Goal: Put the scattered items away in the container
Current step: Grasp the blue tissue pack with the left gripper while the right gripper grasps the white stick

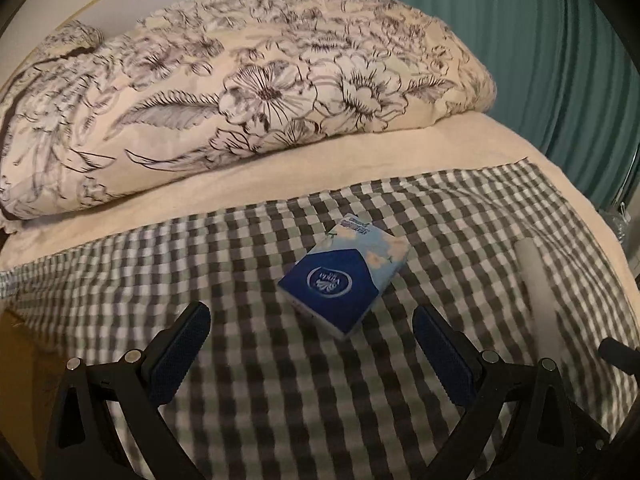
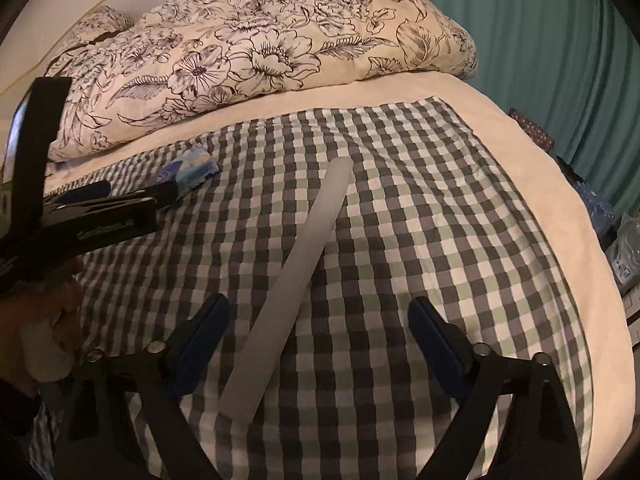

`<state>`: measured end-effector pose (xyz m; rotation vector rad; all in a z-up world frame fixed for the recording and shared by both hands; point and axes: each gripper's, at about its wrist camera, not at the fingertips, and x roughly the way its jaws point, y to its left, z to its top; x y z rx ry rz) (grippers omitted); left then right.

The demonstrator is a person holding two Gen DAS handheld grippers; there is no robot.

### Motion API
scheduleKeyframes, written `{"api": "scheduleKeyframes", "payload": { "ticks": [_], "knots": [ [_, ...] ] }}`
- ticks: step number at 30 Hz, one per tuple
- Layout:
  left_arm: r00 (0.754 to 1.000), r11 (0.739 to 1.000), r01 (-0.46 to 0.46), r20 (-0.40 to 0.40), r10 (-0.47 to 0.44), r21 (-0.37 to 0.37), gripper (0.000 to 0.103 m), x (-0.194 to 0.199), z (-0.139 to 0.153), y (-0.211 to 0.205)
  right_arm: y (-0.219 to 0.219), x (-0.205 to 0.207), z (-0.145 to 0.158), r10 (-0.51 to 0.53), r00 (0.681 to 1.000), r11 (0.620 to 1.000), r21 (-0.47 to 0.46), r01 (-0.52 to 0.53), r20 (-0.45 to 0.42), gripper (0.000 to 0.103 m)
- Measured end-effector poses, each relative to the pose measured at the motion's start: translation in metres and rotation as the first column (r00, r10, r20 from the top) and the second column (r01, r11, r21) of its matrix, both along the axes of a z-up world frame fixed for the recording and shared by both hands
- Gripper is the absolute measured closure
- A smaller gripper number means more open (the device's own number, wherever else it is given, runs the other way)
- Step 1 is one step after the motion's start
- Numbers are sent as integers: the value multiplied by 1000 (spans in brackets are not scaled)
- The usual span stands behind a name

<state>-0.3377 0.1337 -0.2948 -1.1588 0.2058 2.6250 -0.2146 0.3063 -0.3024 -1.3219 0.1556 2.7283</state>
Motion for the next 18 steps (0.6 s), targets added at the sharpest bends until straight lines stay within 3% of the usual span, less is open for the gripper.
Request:
{"api": "scheduleKeyframes", "payload": {
  "ticks": [4,7,12,16,18],
  "knots": [
    [1000,1000,4,17,-4,-1,0,-14,-13,5,1,-8,-10,-5,1000,1000,3,5,7,15],
    [996,999,22,83,-20,-24,0,-28,-27,13,-2,-13,-15,-12,1000,999,37,11,11,15],
    [996,1000,14,92,-17,27,1,-37,-29,11,-11,-15,-22,-15,1000,994,108,13,16,15],
    [996,998,44,75,-48,45,30,-32,-22,15,-11,-14,-21,-26,1000,992,120,24,11,22],
    [997,999,43,69,-45,32,36,-29,-19,19,-11,-12,-19,-30,1000,992,126,29,6,33]
  ]
}}
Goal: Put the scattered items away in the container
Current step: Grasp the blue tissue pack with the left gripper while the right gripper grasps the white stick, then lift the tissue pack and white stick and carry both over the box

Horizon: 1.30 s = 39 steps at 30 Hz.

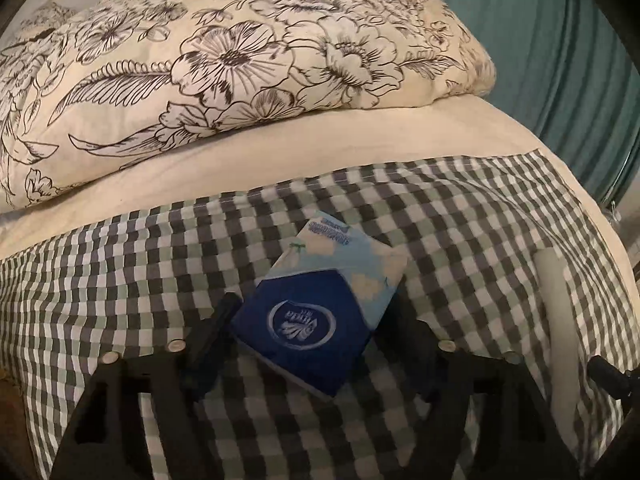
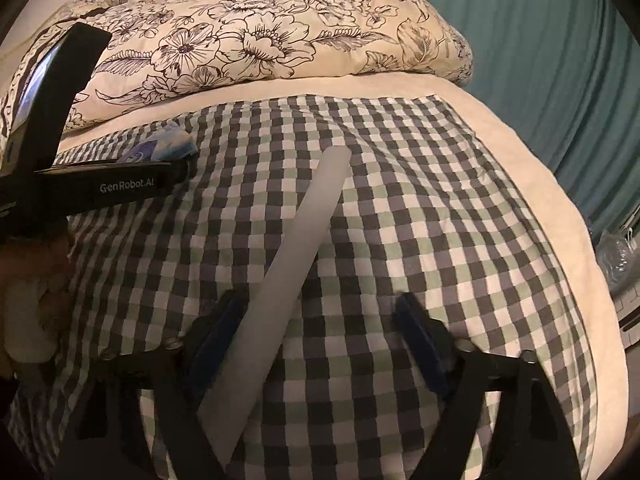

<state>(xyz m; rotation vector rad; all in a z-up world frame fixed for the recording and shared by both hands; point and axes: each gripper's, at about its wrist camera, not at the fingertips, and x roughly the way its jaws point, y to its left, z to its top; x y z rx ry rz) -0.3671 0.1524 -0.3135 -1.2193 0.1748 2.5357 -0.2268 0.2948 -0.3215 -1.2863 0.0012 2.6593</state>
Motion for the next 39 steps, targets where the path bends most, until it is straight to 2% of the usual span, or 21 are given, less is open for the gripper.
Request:
{"api": "scheduleKeyframes", "payload": {
  "ticks": [6,9,15,21,31,39],
  "knots": [
    [1000,1000,-3,7,3,-13,41,17,8,-1,-4,8,9,13,1000,1000,-8,-13,5,77],
    [1000,1000,-12,16,12,-11,41,29,12,-6,-6,13,15,10,1000,1000,-20,-9,6,93],
    [1000,1000,-21,20,21,-14,42,57,21,-15,-7,28,26,4,1000,999,-40,-3,14,96],
    [1000,1000,-15,-3,15,-7,42,87,44,-23,-4,53,41,-24,1000,998,-56,24,2,97],
    [997,1000,-13,-79,14,6,41,147,100,-35,-13,100,82,-27,998,997,-73,23,-52,97],
    [988,998,-43,-145,50,47,41,195,152,-55,-23,139,131,-26,991,997,-73,17,-130,97]
  ]
}}
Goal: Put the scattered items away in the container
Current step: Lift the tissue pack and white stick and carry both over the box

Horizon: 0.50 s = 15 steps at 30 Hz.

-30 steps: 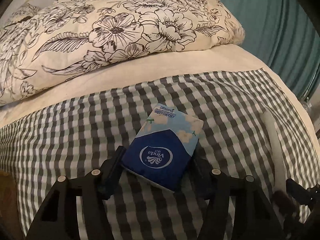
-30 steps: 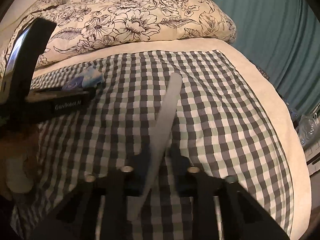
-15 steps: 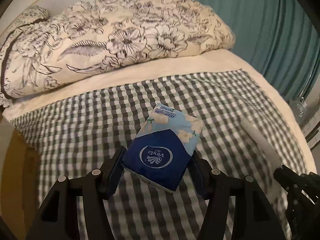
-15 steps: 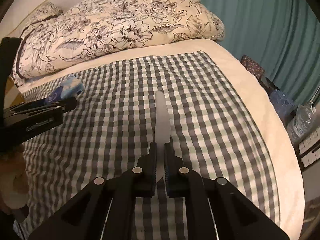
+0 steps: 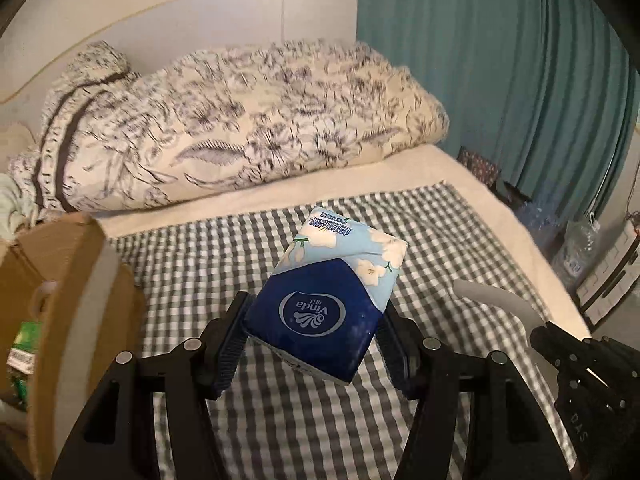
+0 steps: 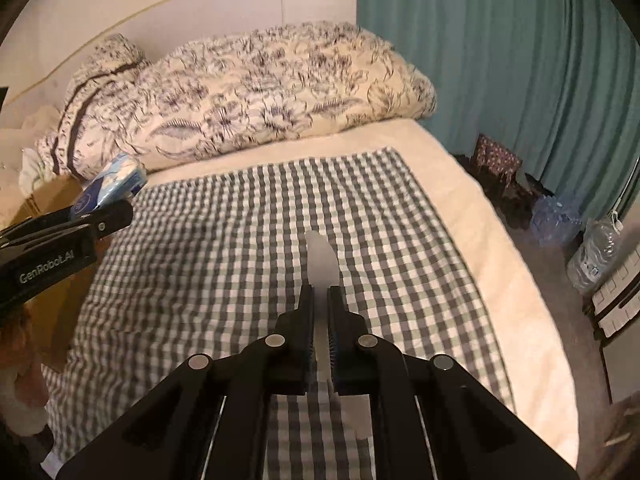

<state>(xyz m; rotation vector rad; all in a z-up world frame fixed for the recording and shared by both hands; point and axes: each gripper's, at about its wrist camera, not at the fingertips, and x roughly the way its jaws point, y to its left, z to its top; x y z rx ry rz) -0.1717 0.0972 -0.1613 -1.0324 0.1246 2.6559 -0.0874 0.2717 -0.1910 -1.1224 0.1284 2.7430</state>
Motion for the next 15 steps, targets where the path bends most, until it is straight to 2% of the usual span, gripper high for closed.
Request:
{"api": "scheduleKeyframes", "payload": {
  "ticks": [15],
  "knots": [
    [989,997,-72,-130,76,37,41,78,80,-64,-41,62,79,28,989,999,36,-23,-143,97]
  ]
}}
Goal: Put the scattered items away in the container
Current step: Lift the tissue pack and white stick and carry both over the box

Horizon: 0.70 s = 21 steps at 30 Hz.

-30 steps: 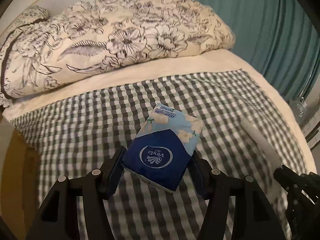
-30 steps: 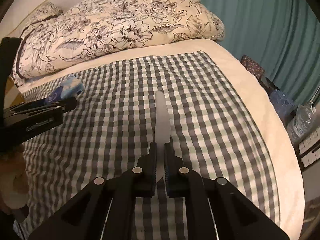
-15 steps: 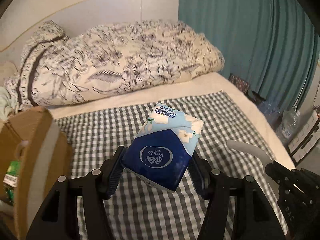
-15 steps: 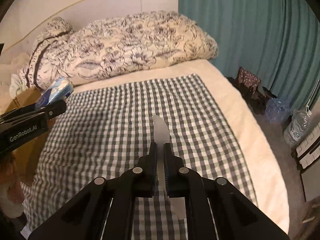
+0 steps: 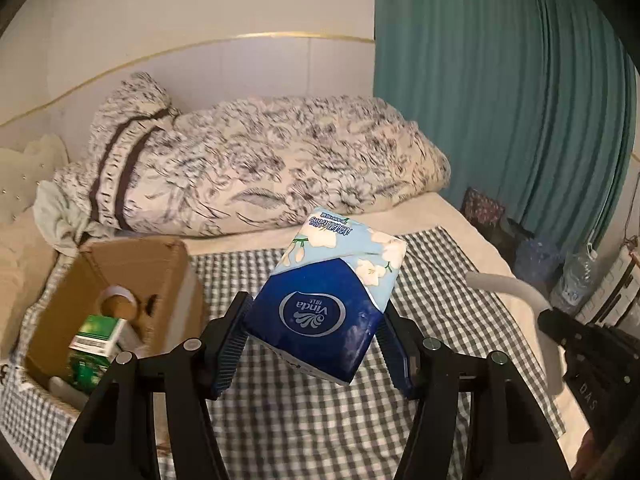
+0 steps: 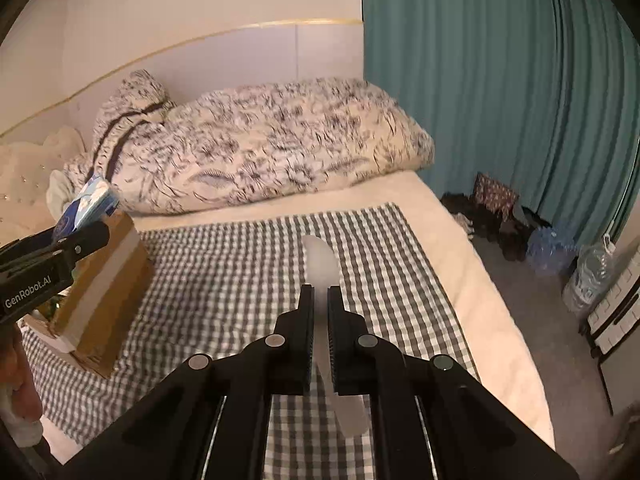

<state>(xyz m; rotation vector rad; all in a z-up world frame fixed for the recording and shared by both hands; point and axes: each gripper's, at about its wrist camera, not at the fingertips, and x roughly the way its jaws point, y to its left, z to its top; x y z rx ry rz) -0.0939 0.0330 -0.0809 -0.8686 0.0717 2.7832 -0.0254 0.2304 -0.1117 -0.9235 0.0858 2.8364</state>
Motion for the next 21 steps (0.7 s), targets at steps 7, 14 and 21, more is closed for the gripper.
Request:
{"api": "scheduleKeyframes", "payload": {
  "ticks": [7,14,21],
  "knots": [
    [998,998,-57,-39,58,25,41,22,24,-40,-31,17,27,51,997,999,12,-51,-53,97],
    [993,994,-98,-58,100,37,41,35,32,-73,-59,26,45,104,990,994,26,-102,-91,97],
    [987,988,-145,-60,147,43,41,39,36,-109,-84,21,53,148,983,989,31,-146,-105,97]
  ]
}}
